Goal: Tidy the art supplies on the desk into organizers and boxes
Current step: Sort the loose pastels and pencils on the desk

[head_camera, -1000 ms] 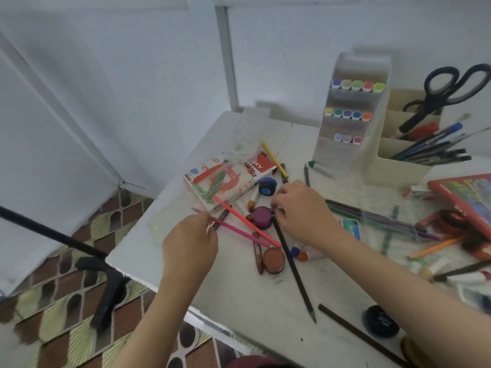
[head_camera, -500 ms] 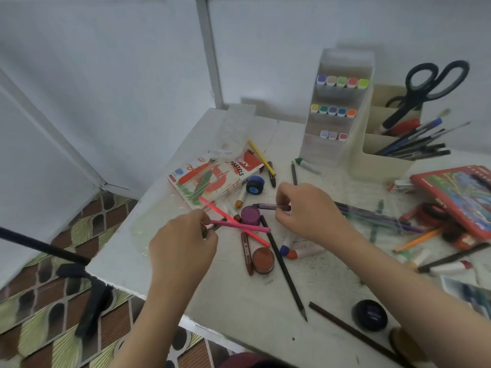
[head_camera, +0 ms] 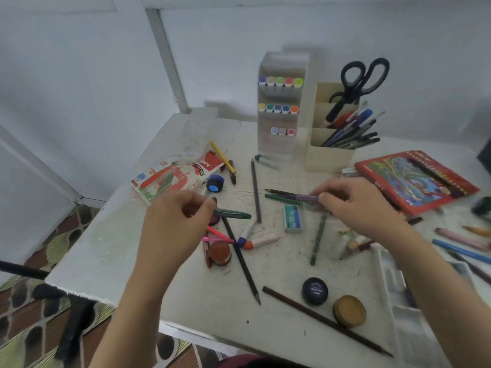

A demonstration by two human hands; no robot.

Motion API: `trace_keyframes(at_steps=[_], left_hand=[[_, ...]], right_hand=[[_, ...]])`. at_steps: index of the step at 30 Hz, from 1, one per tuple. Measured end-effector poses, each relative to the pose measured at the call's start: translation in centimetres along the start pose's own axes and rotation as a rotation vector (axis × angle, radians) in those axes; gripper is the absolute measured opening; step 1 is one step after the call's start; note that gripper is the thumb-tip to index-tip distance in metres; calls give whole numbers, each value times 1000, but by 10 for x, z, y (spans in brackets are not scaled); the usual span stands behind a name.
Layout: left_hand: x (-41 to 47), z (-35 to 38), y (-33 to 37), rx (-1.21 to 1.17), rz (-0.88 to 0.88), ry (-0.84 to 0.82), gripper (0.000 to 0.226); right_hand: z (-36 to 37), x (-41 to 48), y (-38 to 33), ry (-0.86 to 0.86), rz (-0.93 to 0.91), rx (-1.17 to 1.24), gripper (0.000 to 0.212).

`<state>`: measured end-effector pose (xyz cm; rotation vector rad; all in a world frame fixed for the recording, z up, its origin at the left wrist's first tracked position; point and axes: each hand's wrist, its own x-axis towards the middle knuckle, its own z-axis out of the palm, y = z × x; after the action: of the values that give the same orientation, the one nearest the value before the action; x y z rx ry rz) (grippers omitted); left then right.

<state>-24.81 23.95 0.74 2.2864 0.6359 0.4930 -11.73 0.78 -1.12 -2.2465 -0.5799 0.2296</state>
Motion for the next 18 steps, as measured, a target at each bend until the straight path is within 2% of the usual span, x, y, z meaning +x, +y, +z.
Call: trace_keyframes(at_steps=[5,11,18], left_hand=[[-10,31,20,-117,-14,-92,16],[-47,76,65,-218,172,-99,4],[-91,122,97,-192,433,-128,16]], right_hand=[[-34,-35,26,73,52,69,17],[-59,-81,55,215,57,54,13],[-62,-118,82,281,-27,-69,19]])
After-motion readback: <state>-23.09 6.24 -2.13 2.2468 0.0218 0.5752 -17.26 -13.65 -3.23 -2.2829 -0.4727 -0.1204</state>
